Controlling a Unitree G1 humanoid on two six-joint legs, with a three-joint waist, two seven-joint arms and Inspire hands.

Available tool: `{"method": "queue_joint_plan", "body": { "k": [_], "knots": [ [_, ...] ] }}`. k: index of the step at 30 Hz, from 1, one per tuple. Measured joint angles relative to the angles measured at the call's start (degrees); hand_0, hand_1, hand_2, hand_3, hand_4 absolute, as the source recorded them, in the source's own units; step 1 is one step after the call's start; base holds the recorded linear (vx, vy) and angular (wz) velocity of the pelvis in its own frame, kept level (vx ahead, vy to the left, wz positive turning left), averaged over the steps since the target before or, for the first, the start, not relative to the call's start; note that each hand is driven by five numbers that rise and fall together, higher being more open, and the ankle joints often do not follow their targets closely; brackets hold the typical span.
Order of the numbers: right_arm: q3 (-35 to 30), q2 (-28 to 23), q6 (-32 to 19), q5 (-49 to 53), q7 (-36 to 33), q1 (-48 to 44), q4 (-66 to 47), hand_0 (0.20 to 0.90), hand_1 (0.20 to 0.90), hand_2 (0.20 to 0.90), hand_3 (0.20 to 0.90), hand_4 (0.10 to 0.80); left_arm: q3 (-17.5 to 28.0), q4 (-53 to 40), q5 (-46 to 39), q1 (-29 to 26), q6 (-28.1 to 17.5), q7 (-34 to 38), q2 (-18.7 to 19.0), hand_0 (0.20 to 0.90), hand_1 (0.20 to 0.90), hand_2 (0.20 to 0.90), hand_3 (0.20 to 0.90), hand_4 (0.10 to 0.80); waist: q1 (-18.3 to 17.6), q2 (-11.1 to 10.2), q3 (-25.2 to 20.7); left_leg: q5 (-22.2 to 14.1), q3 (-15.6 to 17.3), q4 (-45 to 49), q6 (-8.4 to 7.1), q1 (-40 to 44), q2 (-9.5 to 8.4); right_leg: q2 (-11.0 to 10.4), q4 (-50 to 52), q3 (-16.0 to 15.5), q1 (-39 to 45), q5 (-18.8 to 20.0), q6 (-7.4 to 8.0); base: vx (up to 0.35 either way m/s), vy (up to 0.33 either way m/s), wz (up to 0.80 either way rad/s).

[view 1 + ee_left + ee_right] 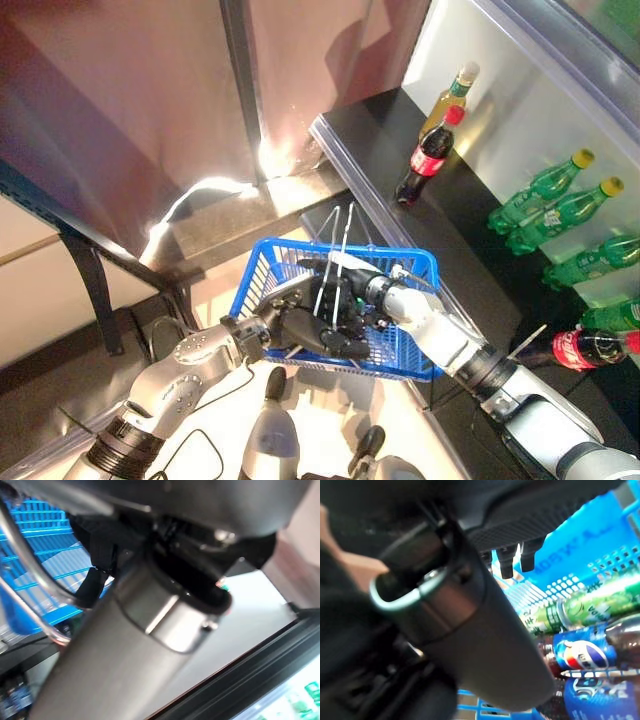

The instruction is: Pick up the drink and place into the basket.

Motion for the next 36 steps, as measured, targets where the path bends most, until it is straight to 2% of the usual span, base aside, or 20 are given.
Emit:
{"method": "queue_joint_plan", "body": {
  "k": [4,8,12,17,26,32,36],
  "knots": [
    [-3.94,-1.53,-0.24,1.99,-0.85,4.72,-3.16,0.900,0.900,0.900,0.900,0.800,2.69,0.14,-0.38,2.57,-0.50,1.88,-2.22,0.300,0.300,0.300,0.200,0.100,-1.26,-0.02,-0.01,-0.10,0.30,-0.01,0.01,0.00,0.09,0.01,0.00,0.38,-0.25,0.15,-0.02,0.005,0.017,-0.04],
    [-6.85,-1.72,-0.73,4.15,-2.16,8.47,-4.88,0.900,0.900,0.900,0.900,0.800,6.55,1.73,-0.71,5.71,-4.07,3.81,-4.79,0.300,0.300,0.300,0.200,0.100,-2.08,-0.03,-0.02,-0.32,2.10,-0.02,0.06,0.05,0.34,-0.05,0.00,2.37,-1.46,0.66,-0.16,0.004,0.044,-0.25],
    [-10.64,-1.79,-3.57,5.26,-3.60,13.93,-8.61,0.900,0.900,0.900,0.900,0.800,10.46,5.51,-2.87,7.67,-7.37,7.01,-7.27,0.300,0.300,0.300,0.200,0.100,-4.14,-0.03,-0.02,-0.41,3.10,-0.04,0.18,0.06,0.32,-0.22,0.00,3.26,-2.08,0.90,-0.17,0.019,0.027,-0.12],
    [-15.63,-1.69,-7.49,6.21,-6.20,18.66,-10.34,0.900,0.900,0.900,0.900,0.800,11.65,7.63,-4.16,10.15,-8.93,8.40,-10.11,0.300,0.300,0.300,0.200,0.100,-4.83,-0.03,-0.02,-0.49,3.22,-0.06,0.14,0.07,0.42,-0.18,0.00,3.37,-2.17,0.90,-0.18,0.000,0.000,0.00],
    [-20.64,1.32,-13.35,9.21,-10.45,24.46,-10.42,0.900,0.900,0.900,0.900,0.800,14.95,7.66,-5.55,12.92,-12.57,10.83,-12.24,0.300,0.300,0.300,0.200,0.100,-6.02,-0.03,-0.02,-0.70,3.57,-0.06,0.15,0.07,0.41,-0.24,0.00,3.80,-2.43,0.90,-0.18,0.021,-0.003,-0.03],
    [-23.52,4.19,-16.10,14.60,-10.45,31.89,-9.81,0.900,0.900,0.900,0.900,0.800,18.43,9.66,-7.05,15.94,-16.65,14.73,-17.63,0.300,0.300,0.300,0.200,0.100,-7.48,-0.03,-0.02,-0.96,4.55,-0.07,0.24,0.11,0.41,-0.37,0.00,4.76,-3.06,0.98,-0.19,0.024,-0.003,-0.07],
    [-25.05,4.23,-17.30,15.32,-11.20,35.45,-6.89,0.900,0.900,0.900,0.900,0.800,19.04,14.48,-7.05,16.38,-17.43,18.68,-18.89,0.300,0.300,0.300,0.200,0.100,-7.77,-0.05,-0.04,-1.06,4.60,-0.07,0.20,0.12,0.53,-0.42,-0.01,4.88,-3.14,0.98,-0.19,0.000,0.000,0.00]
  ]
}}
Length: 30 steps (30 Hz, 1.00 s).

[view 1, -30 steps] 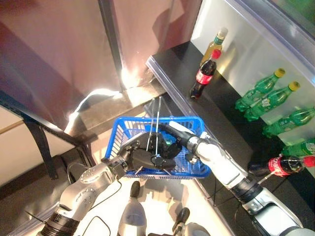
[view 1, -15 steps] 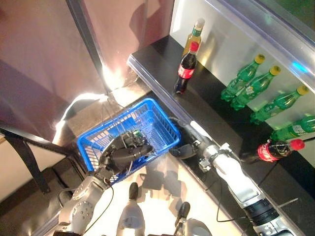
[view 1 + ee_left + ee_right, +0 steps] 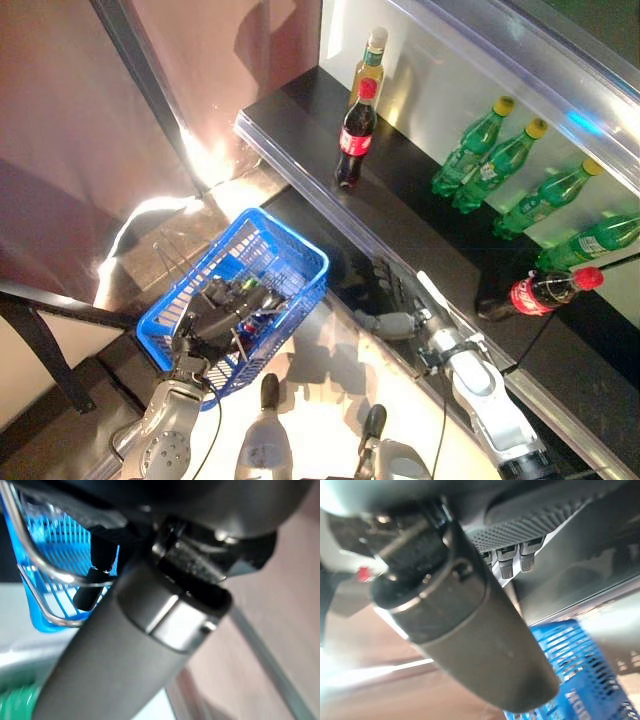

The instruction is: Pick up the drink and place into the basket.

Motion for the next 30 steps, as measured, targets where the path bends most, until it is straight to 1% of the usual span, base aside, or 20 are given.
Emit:
{"method": "queue_joint_plan", "body": {
  "k": [2,6,9,11,14,16,19,21,24,30],
  "knots": [
    [-0.88,0.61,-1.62,0.22,-0.99,0.94,2.14,0.900,0.900,0.900,0.900,0.800,0.01,2.90,0.01,0.09,-0.32,1.10,-0.42,0.300,0.300,0.300,0.200,0.100,-0.18,-0.03,-0.02,-0.01,0.00,0.00,0.00,0.00,0.04,-0.16,0.00,0.01,-0.01,0.00,0.00,0.000,0.000,0.00],
    [-2.01,1.65,-4.66,0.20,-4.26,1.70,4.31,0.900,0.900,0.900,0.900,0.800,0.29,8.49,0.07,0.29,-0.44,3.98,-0.81,0.300,0.300,0.300,0.200,0.100,-1.88,-0.06,-0.04,-0.03,0.14,0.00,0.02,0.00,0.01,-0.24,0.00,0.18,-0.14,0.00,0.00,0.016,0.009,-0.01],
    [-3.44,1.69,-6.99,0.06,-4.95,2.78,4.76,0.900,0.900,0.900,0.900,0.800,1.77,10.02,0.23,0.59,-0.53,6.42,-2.24,0.300,0.300,0.300,0.200,0.100,-2.80,-0.13,-0.08,-0.08,0.31,-0.01,0.05,0.00,0.00,-0.26,0.00,0.41,-0.26,0.00,0.00,0.026,0.008,-0.03],
    [-4.24,1.71,-8.38,-0.26,-5.65,3.07,6.14,0.900,0.900,0.900,0.900,0.800,2.46,11.07,0.27,0.58,-2.42,7.22,-3.14,0.300,0.300,0.300,0.200,0.100,-2.94,-0.16,-0.10,-0.10,0.65,0.00,0.05,0.00,0.06,-0.24,0.01,0.75,-0.47,0.01,0.01,0.023,0.000,-0.08],
    [-4.34,1.74,-8.69,-0.76,-6.40,3.13,8.84,0.900,0.900,0.900,0.900,0.800,3.31,13.50,0.27,0.36,-4.66,7.73,-3.18,0.300,0.300,0.300,0.200,0.100,-3.16,-0.19,-0.12,-0.18,1.56,-0.01,0.06,0.45,0.17,-0.10,0.01,1.61,-0.69,0.19,-0.01,0.021,0.003,-0.15],
    [-4.33,1.74,-9.05,-1.13,-6.53,3.46,10.86,0.900,0.900,0.900,0.900,0.800,3.79,14.95,0.31,0.30,-4.99,8.81,-3.18,0.300,0.300,0.300,0.200,0.100,-3.38,-0.20,-0.30,-0.39,1.73,-0.01,0.03,0.92,0.15,-0.08,0.00,1.84,-0.61,0.18,-0.01,0.013,0.004,-0.06],
    [-4.18,1.87,-9.22,-2.54,-6.61,3.76,15.18,0.900,0.900,0.900,0.900,0.800,4.76,19.67,0.89,0.22,-5.38,9.51,-3.61,0.300,0.300,0.300,0.200,0.100,-4.26,-0.29,-2.34,-0.59,2.03,-0.04,0.04,0.94,0.09,-0.10,-0.02,2.21,-0.76,0.18,-0.01,0.013,-0.001,-0.07],
    [-4.13,2.04,-9.59,-2.97,-6.82,4.04,18.86,0.900,0.900,0.900,0.900,0.800,4.84,24.61,1.55,0.16,-5.50,9.97,-3.96,0.300,0.300,0.300,0.200,0.100,-4.67,-0.32,-4.42,-0.84,3.07,-0.06,0.03,1.37,0.20,-0.12,-0.02,3.18,-0.77,0.22,0.05,0.017,-0.007,-0.20],
    [-3.93,2.25,-9.86,-4.68,-7.51,4.48,22.94,0.900,0.900,0.900,0.900,0.800,4.85,29.86,3.23,0.11,-5.57,10.21,-4.96,0.300,0.300,0.300,0.200,0.100,-5.47,-0.53,-6.65,-1.14,3.38,-0.09,-0.04,1.94,0.47,-0.31,-0.33,3.41,-0.70,0.11,0.03,0.008,-0.003,-0.06],
    [-3.72,2.31,-10.06,-7.40,-8.10,5.36,27.37,0.900,0.900,0.900,0.900,0.800,5.09,33.88,5.04,-0.85,-6.55,10.22,-4.97,0.300,0.300,0.300,0.200,0.100,-6.39,-1.57,-7.56,-1.32,3.84,-0.11,0.20,2.26,0.75,-0.13,-0.35,3.97,-0.75,0.12,0.02,0.008,-0.001,-0.05]
  ]
}}
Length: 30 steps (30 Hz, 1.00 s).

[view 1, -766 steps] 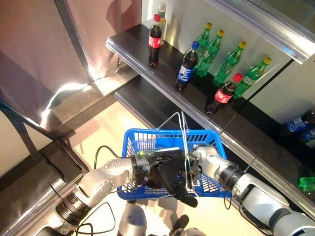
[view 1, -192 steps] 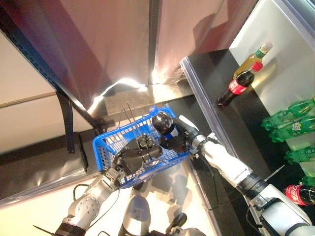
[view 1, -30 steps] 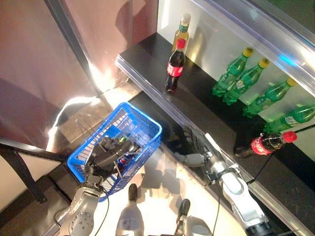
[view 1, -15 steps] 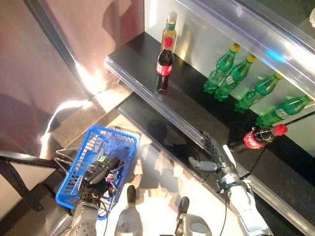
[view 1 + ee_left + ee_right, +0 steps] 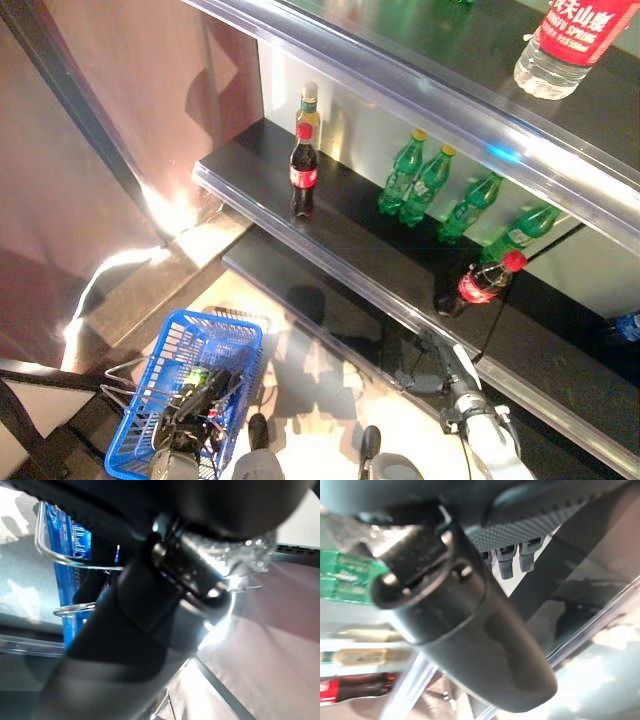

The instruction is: Pick up the drink and place into the basket.

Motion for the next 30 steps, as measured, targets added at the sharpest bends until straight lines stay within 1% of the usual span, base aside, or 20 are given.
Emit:
{"method": "queue_joint_plan", "body": {
  "k": [2,6,9,10,13,16,19,22,24,25,27,28,30],
  "knots": [
    [0.80,0.02,-0.06,-0.18,-0.42,0.05,0.80,0.900,0.900,0.900,0.900,0.800,0.16,0.47,1.03,-0.23,0.00,0.00,0.00,0.300,0.300,0.300,0.200,0.100,-0.03,-0.20,-0.18,-0.09,0.66,-0.02,0.03,0.57,0.02,-0.06,0.00,0.63,0.12,0.03,-0.01,0.005,-0.001,-0.15],
    [0.96,0.70,-0.23,-0.23,-1.05,0.16,4.01,0.900,0.900,0.900,0.900,0.800,0.17,1.29,1.71,-0.58,-0.11,-0.02,0.00,0.300,0.300,0.300,0.200,0.100,-1.22,0.00,-1.33,-0.13,0.73,-0.03,0.03,0.57,0.02,-0.05,0.01,0.65,0.09,0.03,-0.01,0.001,0.000,-0.01],
    [0.94,1.11,-0.59,-0.62,-2.05,0.42,9.78,0.900,0.900,0.900,0.900,0.800,0.15,5.71,2.63,-1.26,-0.24,-0.05,0.00,0.300,0.300,0.300,0.200,0.100,-1.56,0.29,-3.64,-0.41,0.89,-0.04,-0.18,0.68,0.10,0.11,0.08,0.75,0.08,-0.04,-0.05,0.012,-0.007,-0.02],
    [0.92,1.11,-0.63,-0.64,-2.45,0.42,11.22,0.900,0.900,0.900,0.900,0.800,0.15,6.72,2.68,-1.34,-0.30,-0.07,0.00,0.300,0.300,0.300,0.200,0.100,-1.60,0.27,-3.81,-0.32,0.98,-0.03,-0.37,0.84,0.09,0.21,0.12,0.76,0.13,-0.04,-0.05,0.015,-0.007,-0.04],
    [0.85,1.12,-0.98,-0.62,-3.09,0.48,15.20,0.900,0.900,0.900,0.900,0.800,0.15,9.60,2.81,-1.33,-0.32,-0.25,0.00,0.300,0.300,0.300,0.200,0.100,-2.06,0.15,-3.89,-0.54,1.11,-0.08,-0.25,1.46,0.25,0.55,0.00,0.89,0.65,-0.12,-0.09,0.008,-0.007,-0.02],
    [0.63,1.15,-1.76,0.11,-3.29,0.83,20.55,0.900,0.900,0.900,0.900,0.800,0.15,13.27,3.96,-1.33,-0.34,-0.65,0.05,0.300,0.300,0.300,0.200,0.100,-2.58,0.17,-5.37,-1.00,1.35,-0.42,-0.42,1.71,0.59,0.49,-0.02,1.19,0.73,-0.85,-0.41,0.009,-0.004,-0.05],
    [-0.40,1.22,-2.42,1.44,-3.41,1.33,24.45,0.900,0.900,0.900,0.900,0.800,0.14,16.12,4.80,-1.29,-0.34,-1.81,0.09,0.300,0.300,0.300,0.200,0.100,-2.72,0.38,-6.59,-1.23,2.37,-0.43,-0.63,2.01,0.93,0.78,-0.01,2.19,0.33,-0.86,-0.45,0.015,-0.012,-0.16],
    [-1.91,1.39,-3.18,4.19,-3.45,2.04,27.65,0.900,0.900,0.900,0.900,0.800,0.01,18.77,8.12,-1.57,-0.54,-3.50,0.42,0.300,0.300,0.300,0.200,0.100,-3.11,0.59,-7.17,-1.30,2.61,-0.39,-0.70,2.33,0.73,1.02,0.11,2.92,0.26,-0.67,-0.21,0.045,-0.004,-0.13],
    [-3.55,1.54,-3.61,6.38,-3.22,1.68,31.48,0.900,0.900,0.900,0.900,0.800,-0.04,23.00,9.81,-1.31,-0.91,-5.29,0.77,0.300,0.300,0.300,0.200,0.100,-2.82,0.97,-8.47,-1.87,2.41,-0.03,-1.28,3.20,0.73,1.57,0.26,5.02,-0.08,-0.43,-0.27,0.028,0.068,-0.41],
    [-4.43,1.53,-3.63,7.21,-3.10,1.63,32.83,0.900,0.900,0.900,0.900,0.800,-0.04,25.06,10.85,-1.02,-0.93,-5.87,0.83,0.300,0.300,0.300,0.200,0.100,-2.59,1.22,-9.03,-2.25,1.63,0.00,-1.44,3.90,0.69,1.69,0.33,6.07,-0.12,-0.35,-0.25,-0.014,0.138,-0.57],
    [-6.02,1.22,-4.04,8.26,-2.30,0.74,36.30,0.900,0.900,0.900,0.900,0.800,-0.74,29.31,10.89,-0.72,-1.00,-7.19,0.81,0.300,0.300,0.300,0.200,0.100,-2.02,1.48,-9.77,-3.55,-4.69,0.03,-1.03,5.15,0.16,1.85,0.39,9.28,-0.54,0.04,-0.29,-0.037,0.165,-0.86],
    [-7.13,0.80,-4.01,9.88,-1.90,0.18,38.06,0.900,0.900,0.900,0.900,0.800,-1.14,31.25,11.23,-0.68,-0.99,-7.92,0.43,0.300,0.300,0.300,0.200,0.100,-1.08,2.14,-10.01,-5.48,-8.06,0.02,-1.52,5.76,-0.08,1.98,0.38,11.60,-0.94,0.40,-0.05,-0.065,0.178,-0.92],
    [-8.71,1.01,-3.91,11.97,-0.77,0.24,40.22,0.900,0.900,0.900,0.900,0.800,-1.16,31.68,11.51,-0.64,-1.03,-8.72,0.57,0.300,0.300,0.300,0.200,0.100,-0.96,1.40,-10.52,-6.24,-8.35,0.00,-0.81,6.19,-1.41,1.36,0.48,13.55,-2.20,1.15,-0.12,-0.094,0.256,-0.69]
  ]
}}
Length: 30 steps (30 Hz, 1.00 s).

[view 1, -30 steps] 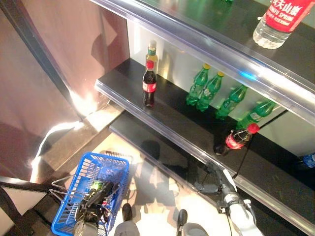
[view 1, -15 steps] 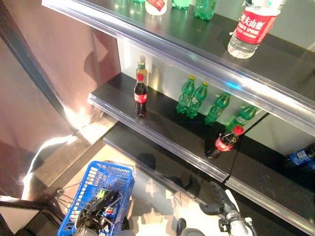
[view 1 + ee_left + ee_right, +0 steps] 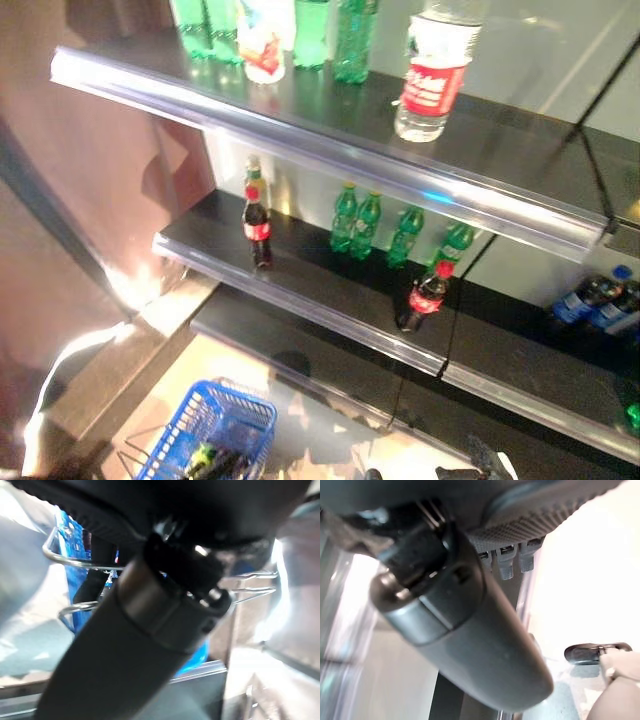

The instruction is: Pick up the drink and place into the basket.

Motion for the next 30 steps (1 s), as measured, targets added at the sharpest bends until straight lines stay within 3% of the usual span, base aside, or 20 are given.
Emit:
{"method": "queue_joint_plan", "body": {
  "k": [5,6,8,9,10,12,14,16,18,20,23,30],
  "knots": [
    [-1.92,-0.01,0.06,2.24,2.17,-1.92,1.65,0.900,0.900,0.900,0.900,0.800,-1.90,2.85,0.15,-0.28,-0.09,-2.12,0.87,0.300,0.300,0.300,0.200,0.100,0.16,-1.56,-0.70,-1.58,0.32,-0.18,2.52,0.31,-3.78,-0.95,1.27,3.72,-6.22,3.89,-0.87,-0.096,0.163,-1.04],
    [-2.59,0.10,0.15,2.72,2.89,-1.73,1.78,0.900,0.900,0.900,0.900,0.800,-1.94,2.93,0.16,-0.38,-0.02,-2.30,1.06,0.300,0.300,0.300,0.200,0.100,-0.42,-2.26,-0.52,-2.09,2.06,0.07,2.53,0.98,-4.47,-0.79,1.60,3.41,-7.48,5.68,0.06,-0.215,0.038,-1.59],
    [-3.03,0.24,0.56,3.34,4.11,-2.81,1.83,0.900,0.900,0.900,0.900,0.800,-1.94,2.93,0.15,-0.19,0.29,-3.12,1.98,0.300,0.300,0.300,0.200,0.100,0.50,-3.28,0.17,-3.18,4.99,0.67,3.69,1.18,-5.54,-0.11,0.15,-1.10,-10.10,10.13,-1.95,-0.227,0.009,-1.62],
    [-3.09,-0.22,0.88,4.17,4.69,-4.16,2.02,0.900,0.900,0.900,0.900,0.800,-1.90,2.98,0.16,-0.93,1.01,-3.35,2.11,0.300,0.300,0.300,0.200,0.100,-0.26,-3.42,1.35,-4.31,5.87,2.70,4.74,0.40,-5.79,-0.59,-0.56,-0.84,-11.03,6.21,0.87,-0.265,-0.038,-1.33],
    [-3.54,-0.47,1.30,4.44,4.77,-3.85,2.06,0.900,0.900,0.900,0.900,0.800,-1.96,3.18,0.19,-1.70,1.57,-3.69,1.83,0.300,0.300,0.300,0.200,0.100,-0.68,-1.88,1.75,-4.39,6.41,3.00,5.12,-0.17,-4.22,0.37,1.16,-1.90,-11.66,4.26,1.09,-0.253,-0.052,-0.89],
    [-3.96,-0.43,2.50,4.81,4.90,-2.29,3.24,0.900,0.900,0.900,0.900,0.800,-2.36,3.15,0.19,-2.79,1.44,-5.59,1.79,0.300,0.300,0.300,0.200,0.100,-0.85,0.74,1.68,-3.14,8.86,1.76,4.55,-0.56,-0.60,2.39,7.32,-3.51,-12.61,4.81,-0.16,-0.189,-0.077,-0.38],
    [-3.94,-0.33,3.02,5.07,5.00,-1.81,4.07,0.900,0.900,0.900,0.900,0.800,-3.64,3.00,0.18,-3.18,1.29,-7.11,2.46,0.300,0.300,0.300,0.200,0.100,-0.96,1.06,1.75,-1.89,10.49,1.60,3.61,-0.56,0.01,0.97,12.47,-3.99,-11.78,1.24,0.00,-0.256,-0.194,-0.42],
    [-3.18,-0.15,3.11,6.06,5.22,-1.91,4.11,0.900,0.900,0.900,0.900,0.800,-4.26,3.72,0.16,-3.61,1.29,-7.26,2.68,0.300,0.300,0.300,0.200,0.100,-1.18,1.15,1.73,-1.51,10.83,1.31,2.92,-0.47,0.29,0.31,11.16,-4.03,-7.78,-0.53,0.68,-0.183,-0.224,-0.53],
    [-2.30,-0.05,3.13,6.54,5.66,-2.71,3.97,0.900,0.900,0.900,0.900,0.800,-4.15,3.76,0.13,-4.89,1.30,-7.63,2.77,0.300,0.300,0.300,0.200,0.100,0.13,0.32,1.64,-1.67,10.29,0.81,2.08,-0.22,-0.53,0.74,4.62,-5.36,-5.45,-0.12,-0.81,-0.080,-0.197,-0.76],
    [-1.37,-0.43,3.55,7.05,5.73,-4.84,3.48,0.900,0.900,0.900,0.900,0.800,-4.19,3.68,0.13,-6.23,1.39,-8.13,1.42,0.300,0.300,0.300,0.200,0.100,0.10,2.08,2.46,-1.61,9.73,0.59,1.44,0.54,0.89,2.36,-0.19,-5.41,-3.28,2.57,-1.83,-0.070,-0.200,-0.53],
    [-0.30,-0.44,4.57,7.13,5.87,-5.25,1.75,0.900,0.900,0.900,0.900,0.800,-4.33,3.60,0.16,-8.23,1.53,-8.16,-0.07,0.300,0.300,0.300,0.200,0.100,-0.42,3.87,2.44,-1.73,9.19,0.11,-0.18,1.33,2.62,3.84,-0.22,-5.56,-2.75,2.22,-2.74,-0.038,-0.092,-0.09],
    [-0.28,-0.18,5.61,7.13,5.98,-5.20,1.57,0.900,0.900,0.900,0.900,0.800,-6.71,3.60,0.14,-8.83,3.30,-8.29,-0.72,0.300,0.300,0.300,0.200,0.100,-0.55,3.83,2.10,-1.34,8.46,0.12,-0.77,1.38,4.02,4.68,-0.51,-7.74,-2.13,1.98,-3.68,-0.017,-0.010,0.09]
  ]
}}
